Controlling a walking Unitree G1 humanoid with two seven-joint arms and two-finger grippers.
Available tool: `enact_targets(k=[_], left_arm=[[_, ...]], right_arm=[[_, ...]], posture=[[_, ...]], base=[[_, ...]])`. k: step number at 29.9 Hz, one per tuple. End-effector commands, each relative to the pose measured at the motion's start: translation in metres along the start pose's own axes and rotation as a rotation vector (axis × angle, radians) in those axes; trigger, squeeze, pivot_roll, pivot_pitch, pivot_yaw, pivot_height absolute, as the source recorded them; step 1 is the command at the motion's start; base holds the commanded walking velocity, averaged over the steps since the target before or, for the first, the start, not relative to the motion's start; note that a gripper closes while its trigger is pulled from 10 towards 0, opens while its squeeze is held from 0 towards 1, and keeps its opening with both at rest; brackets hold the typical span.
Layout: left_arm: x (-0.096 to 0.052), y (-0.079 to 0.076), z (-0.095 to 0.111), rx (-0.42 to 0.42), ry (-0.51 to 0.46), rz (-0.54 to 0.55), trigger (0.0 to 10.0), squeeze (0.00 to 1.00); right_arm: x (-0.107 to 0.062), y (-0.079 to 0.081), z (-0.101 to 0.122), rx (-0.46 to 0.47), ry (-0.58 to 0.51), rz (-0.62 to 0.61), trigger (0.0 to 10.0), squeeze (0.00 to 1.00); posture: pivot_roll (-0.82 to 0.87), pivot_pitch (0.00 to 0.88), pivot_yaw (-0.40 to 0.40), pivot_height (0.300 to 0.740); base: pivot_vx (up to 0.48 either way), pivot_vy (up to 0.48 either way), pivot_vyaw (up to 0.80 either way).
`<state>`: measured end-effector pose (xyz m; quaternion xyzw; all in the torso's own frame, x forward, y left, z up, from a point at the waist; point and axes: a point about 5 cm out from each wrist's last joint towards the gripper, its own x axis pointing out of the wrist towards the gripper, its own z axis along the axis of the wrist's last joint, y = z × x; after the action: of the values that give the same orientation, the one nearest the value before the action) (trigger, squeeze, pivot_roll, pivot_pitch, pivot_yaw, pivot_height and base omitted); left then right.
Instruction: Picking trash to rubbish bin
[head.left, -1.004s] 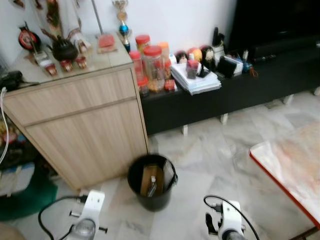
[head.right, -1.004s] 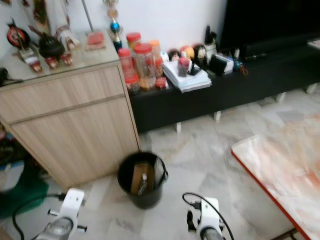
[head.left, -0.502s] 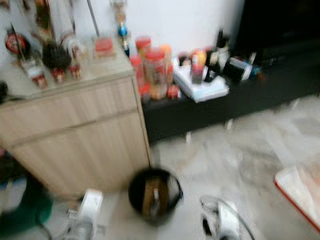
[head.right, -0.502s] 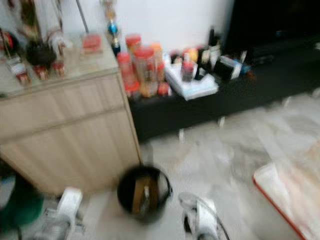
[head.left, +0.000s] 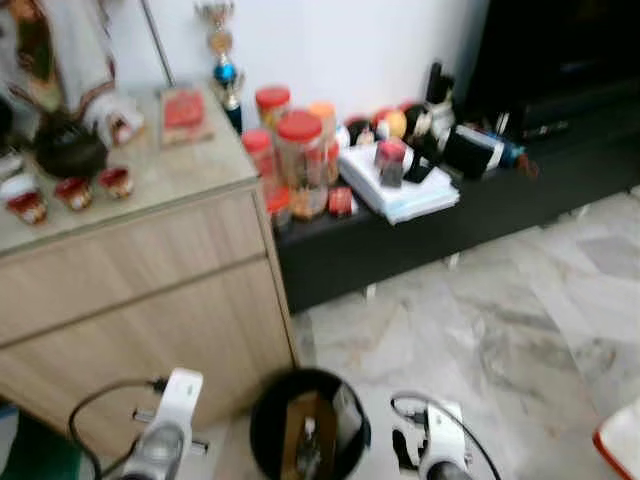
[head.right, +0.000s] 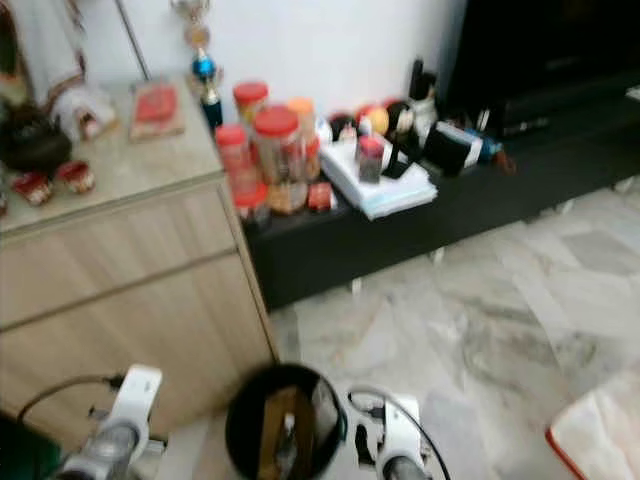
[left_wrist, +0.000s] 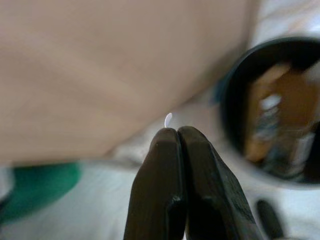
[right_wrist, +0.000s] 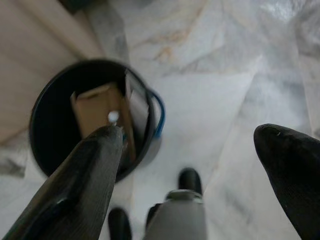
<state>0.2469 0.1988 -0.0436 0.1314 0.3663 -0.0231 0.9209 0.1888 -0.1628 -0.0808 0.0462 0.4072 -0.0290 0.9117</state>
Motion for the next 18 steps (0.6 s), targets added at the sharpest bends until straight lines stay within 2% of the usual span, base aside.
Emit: enact_targets(k=[1,3,7,8,14,18], left_arm=[[0.002,-0.006,0.014,-0.016,-0.06,-0.071,10.0,0.0],[0.004,-0.023,0.032,0.01,-0.105,-0.174,10.0,0.0],[0.005,-0.043,0.054,0.048,-0.168,-0.278,10.0,0.0],[0.005,-0.043,0.054,0.048,-0.168,-0.278,10.0,0.0],[0.004,-0.067,0.079,-0.003,-0.219,-0.402,10.0,0.0],[0.002,-0.077,0.083,-0.042,-0.224,-0.454,10.0,0.0]], right_arm=[[0.001,0.001,0.003,-0.005,-0.005,0.004,10.0,0.0],[0.002,0.002,0.006,-0.008,-0.013,0.006,10.0,0.0],[0.003,0.003,0.011,-0.011,-0.03,0.009,10.0,0.0],[0.003,0.003,0.011,-0.011,-0.03,0.009,10.0,0.0],[0.005,0.003,0.023,-0.025,-0.074,0.022,10.0,0.0],[0.005,0.0,0.024,-0.028,-0.081,0.019,10.0,0.0]], posture=[[-0.06,0.0,0.059,0.74],[-0.06,0.0,0.057,0.74],[-0.07,0.0,0.054,0.74],[-0.07,0.0,0.054,0.74],[-0.1,0.013,0.044,0.74],[-0.11,0.025,0.034,0.74]], base=[[0.0,0.0,0.0],[0.0,0.0,0.0],[0.0,0.0,0.0],[0.0,0.0,0.0],[0.0,0.0,0.0],[0.0,0.0,0.0]])
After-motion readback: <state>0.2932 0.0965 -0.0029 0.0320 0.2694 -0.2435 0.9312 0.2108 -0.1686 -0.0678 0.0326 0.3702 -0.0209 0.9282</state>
